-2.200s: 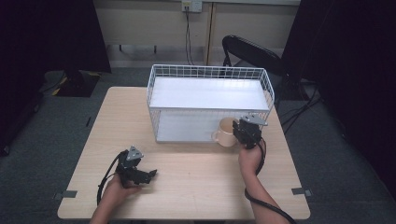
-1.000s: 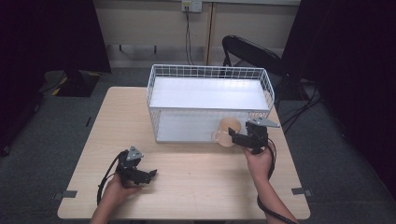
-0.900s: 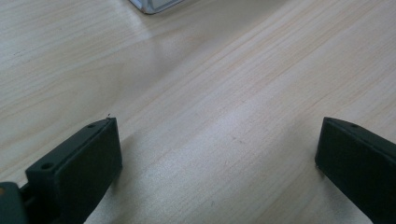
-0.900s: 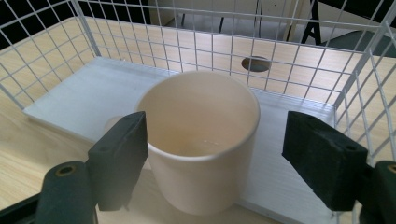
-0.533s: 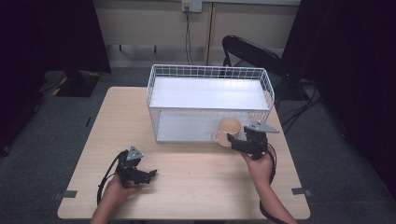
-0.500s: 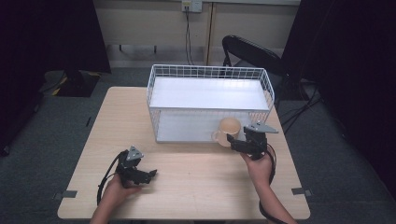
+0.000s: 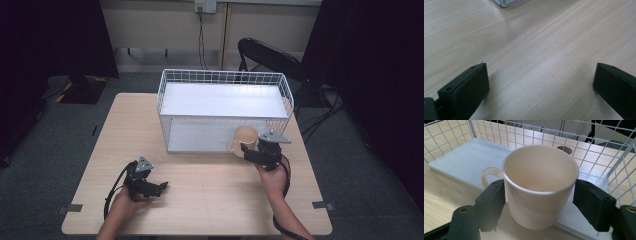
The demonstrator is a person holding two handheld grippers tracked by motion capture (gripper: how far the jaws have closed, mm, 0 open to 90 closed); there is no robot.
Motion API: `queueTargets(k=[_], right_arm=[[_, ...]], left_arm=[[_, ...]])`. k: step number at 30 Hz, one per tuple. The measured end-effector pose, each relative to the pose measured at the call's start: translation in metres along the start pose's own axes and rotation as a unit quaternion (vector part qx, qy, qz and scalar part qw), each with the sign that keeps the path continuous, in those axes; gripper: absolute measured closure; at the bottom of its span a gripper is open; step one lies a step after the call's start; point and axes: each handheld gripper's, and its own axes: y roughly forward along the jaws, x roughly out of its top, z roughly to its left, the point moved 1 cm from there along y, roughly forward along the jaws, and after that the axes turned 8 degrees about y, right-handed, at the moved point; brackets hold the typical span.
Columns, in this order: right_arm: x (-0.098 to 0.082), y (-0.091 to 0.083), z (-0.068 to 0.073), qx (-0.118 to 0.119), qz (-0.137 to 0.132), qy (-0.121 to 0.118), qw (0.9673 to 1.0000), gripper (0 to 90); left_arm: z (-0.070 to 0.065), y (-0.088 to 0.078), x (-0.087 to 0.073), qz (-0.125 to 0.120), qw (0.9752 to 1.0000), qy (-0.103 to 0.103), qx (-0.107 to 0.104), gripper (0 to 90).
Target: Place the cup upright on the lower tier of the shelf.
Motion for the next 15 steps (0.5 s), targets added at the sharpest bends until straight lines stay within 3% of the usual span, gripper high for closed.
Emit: queueTargets(k=[15], right_arm=[[0.0009,0.0092,-0.0011,-0.002,0.012,0.001,0.9999,33.3]], left_arm=[[0.0,0.0001,0.0,0.0,1.0,0.0,0.0,0.0]])
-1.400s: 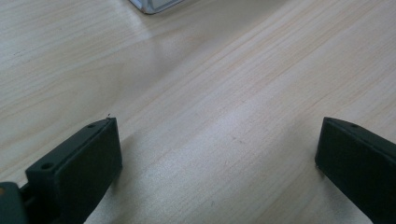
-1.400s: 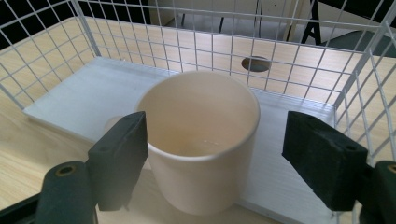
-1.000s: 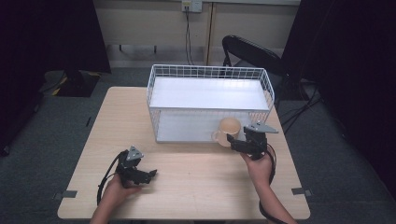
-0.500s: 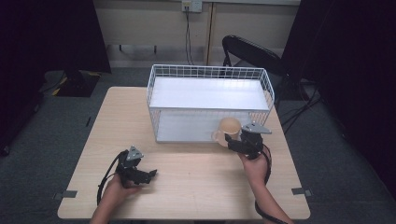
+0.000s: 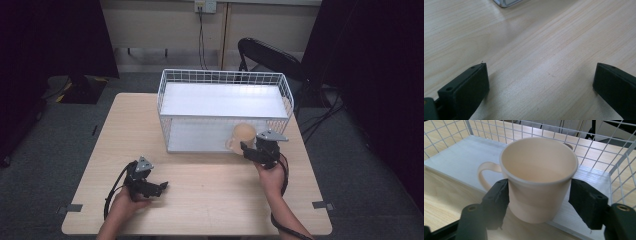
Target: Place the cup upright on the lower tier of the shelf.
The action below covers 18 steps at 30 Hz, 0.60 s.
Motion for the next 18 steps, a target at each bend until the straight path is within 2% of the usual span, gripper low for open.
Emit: queueTargets(k=[3,5,9,13,18], right_arm=[[0.0016,0.0011,0.0007,-0.002,0.002,-0.003,1.0,36.7],[0.0023,0.0016,0.0011,-0.002,0.004,-0.009,0.9999,43.2],[0.0032,0.0041,0.0013,-0.003,0.007,-0.01,0.9999,45.0],[0.0039,0.0061,0.002,-0.003,0.005,-0.009,0.9999,51.6],[0.0052,0.0085,0.0024,-0.003,0.003,-0.009,0.9999,54.0]], left_arm=[[0.0,0.0,0.0,0.0,1.0,0.0,0.0,0.0],[0.0,0.0,0.0,0.0,1.0,0.0,0.0,0.0],[0.0,0.0,0.0,0.0,1.0,0.0,0.0,0.0],[0.0,0.0,0.0,0.0,1.0,0.0,0.0,0.0],[0.0,0.0,0.0,0.0,1.0,0.0,0.0,0.0]])
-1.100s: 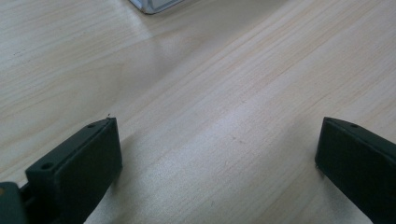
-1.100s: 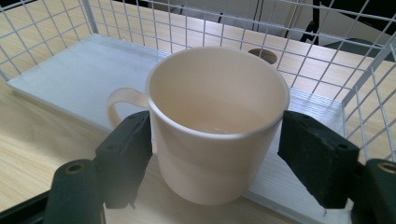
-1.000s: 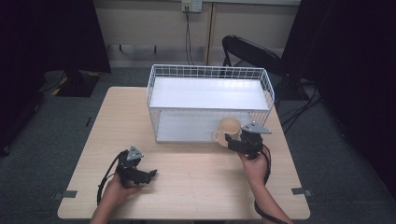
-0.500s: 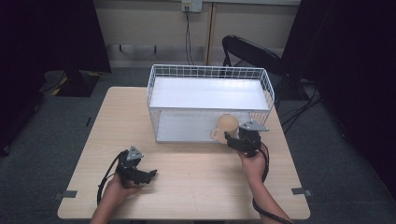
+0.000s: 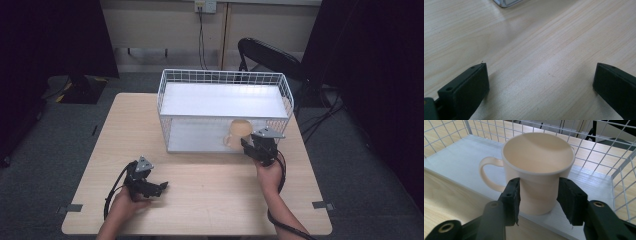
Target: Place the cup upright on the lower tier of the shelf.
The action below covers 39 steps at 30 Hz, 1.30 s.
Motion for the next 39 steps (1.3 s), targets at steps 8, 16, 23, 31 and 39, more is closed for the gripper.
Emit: queueTargets(k=[8,16,23,31,39], right_arm=[[0.0,0.003,0.003,-0.006,-0.005,-0.002,1.0,59.8],[0.0,0.005,0.006,-0.015,-0.012,-0.006,0.9998,63.1],[0.0,0.008,0.008,-0.009,-0.013,-0.002,0.9999,50.1],[-0.006,0.002,0.008,0.004,-0.007,0.015,0.9998,25.3],[-0.004,-0.007,0.0,0.002,-0.009,0.033,0.9994,14.7]], left_arm=[[0.0,0.0,0.0,0.0,1.0,0.0,0.0,0.0],[0.0,0.0,0.0,0.0,1.0,0.0,0.0,0.0],[0.0,0.0,0.0,0.0,1.0,0.0,0.0,0.0],[0.0,0.0,0.0,0.0,1.0,0.0,0.0,0.0],[0.0,0.0,0.0,0.0,1.0,0.0,0.0,0.0]])
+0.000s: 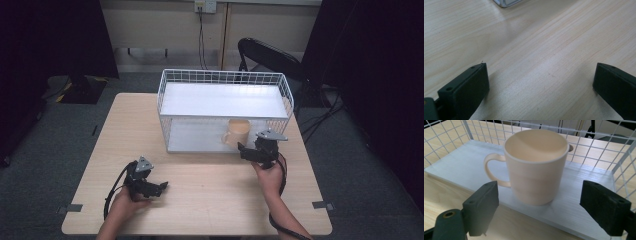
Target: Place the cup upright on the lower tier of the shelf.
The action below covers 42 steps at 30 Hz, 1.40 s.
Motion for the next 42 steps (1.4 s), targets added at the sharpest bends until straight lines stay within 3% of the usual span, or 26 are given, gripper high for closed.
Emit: queueTargets(k=[10,19,27,42], right_arm=[[-0.005,-0.008,-0.006,0.018,0.014,0.008,0.9997,13.1],[-0.012,-0.015,-0.008,0.042,0.028,0.0,0.9987,13.3],[-0.019,-0.024,-0.014,0.048,0.041,-0.018,0.9979,13.5],[-0.032,-0.04,-0.028,0.061,0.053,-0.023,0.9965,13.8]], left_arm=[[0.0,0.0,0.0,0.0,1.0,0.0,0.0,0.0],[0.0,0.0,0.0,0.0,1.0,-0.001,0.0,0.0],[0.0,0.0,0.0,0.0,1.0,0.0,0.0,0.0],[0.0,0.0,0.0,0.0,1.0,0.0,0.0,0.0]])
